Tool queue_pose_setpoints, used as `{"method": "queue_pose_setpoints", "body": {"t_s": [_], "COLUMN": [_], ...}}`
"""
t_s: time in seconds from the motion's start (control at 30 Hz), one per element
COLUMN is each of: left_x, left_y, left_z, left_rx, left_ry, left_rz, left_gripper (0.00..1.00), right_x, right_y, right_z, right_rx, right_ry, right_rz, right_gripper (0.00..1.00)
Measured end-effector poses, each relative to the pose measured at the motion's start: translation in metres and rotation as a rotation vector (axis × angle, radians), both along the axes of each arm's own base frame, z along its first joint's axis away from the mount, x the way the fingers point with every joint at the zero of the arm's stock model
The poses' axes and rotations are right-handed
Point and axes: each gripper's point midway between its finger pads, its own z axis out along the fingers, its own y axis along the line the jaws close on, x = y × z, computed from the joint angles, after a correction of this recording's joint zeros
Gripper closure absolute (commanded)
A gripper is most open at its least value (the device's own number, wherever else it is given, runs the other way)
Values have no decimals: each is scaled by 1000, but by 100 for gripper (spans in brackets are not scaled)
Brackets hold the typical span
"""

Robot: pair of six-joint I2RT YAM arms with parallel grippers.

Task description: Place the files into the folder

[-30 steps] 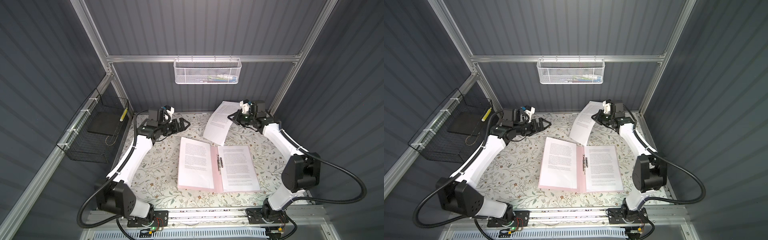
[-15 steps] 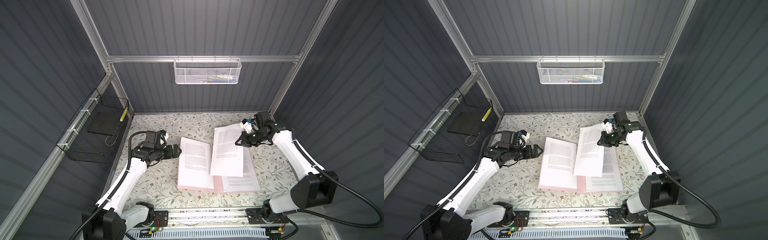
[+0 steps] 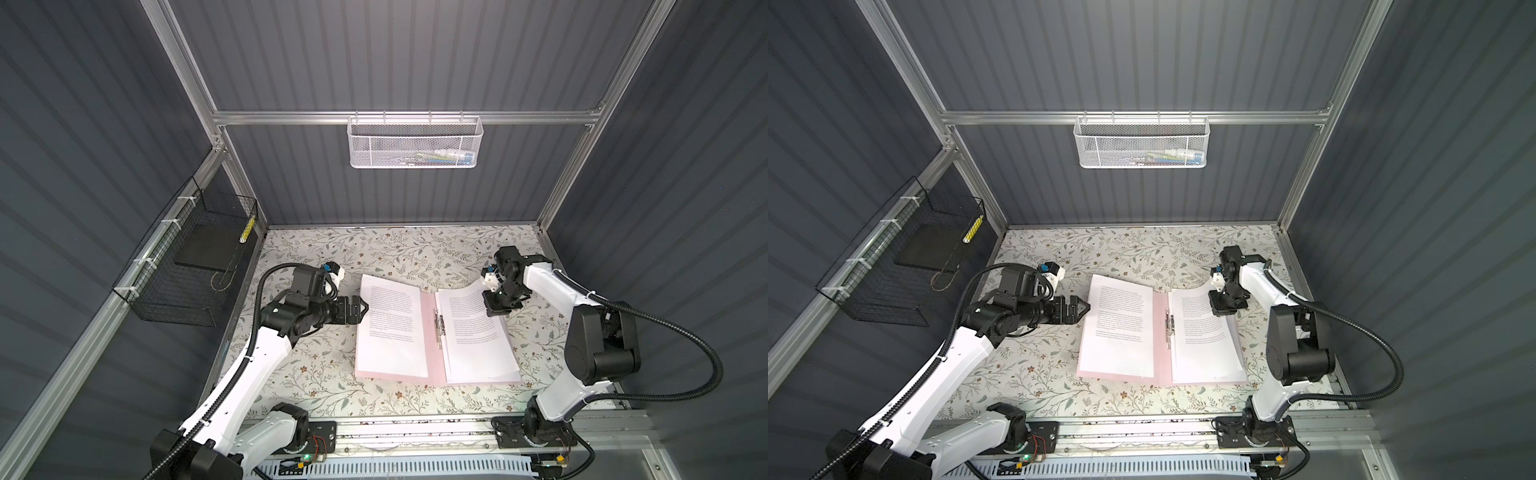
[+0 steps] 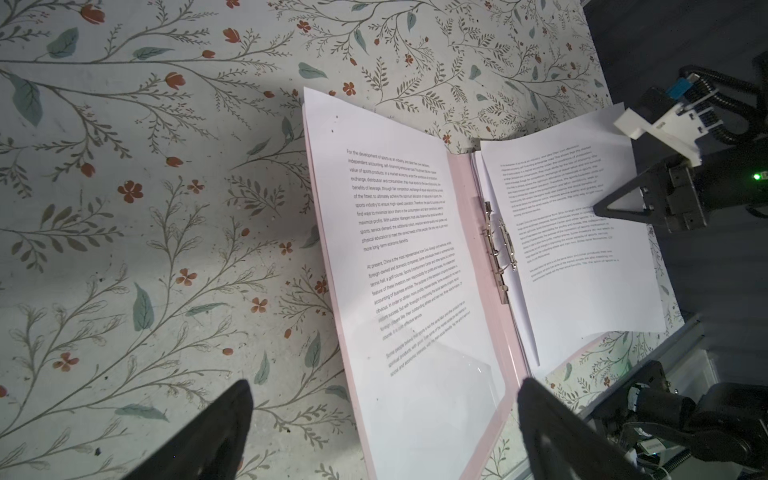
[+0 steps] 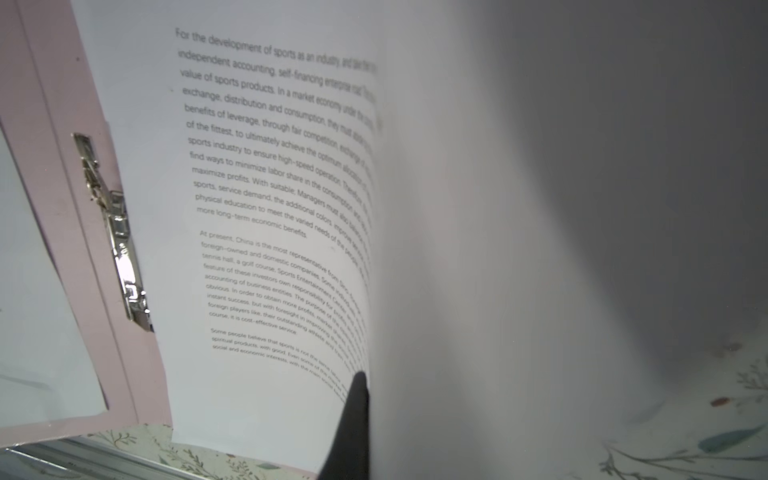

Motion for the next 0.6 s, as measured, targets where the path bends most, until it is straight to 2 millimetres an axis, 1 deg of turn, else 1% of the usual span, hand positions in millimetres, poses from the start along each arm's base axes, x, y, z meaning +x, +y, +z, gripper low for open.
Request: {"method": "queue_pose_setpoints", "body": {"t_s": [0.07, 0.23, 0.4, 0.6], "left_x": [-1, -1, 0, 0], "left_y": [-1, -1, 0, 0], "left_z": [1, 1, 1, 1], "left_rx": [0, 2, 7, 8], "left_ry": [-4, -6, -7, -9], "left_rz": [-5, -8, -4, -6], "left_gripper": [0, 0, 0, 0], "right_x": [4, 6, -1, -2], "right_y": [-3, -5, -9, -22], "right_z": [-3, -11, -17, -14], "right_rx": [-7, -7, -23, -48], "right_ry": [-10, -5, 10, -1], "right_rz": [6, 17, 25, 20], "right_gripper": [100, 100, 100, 100]}}
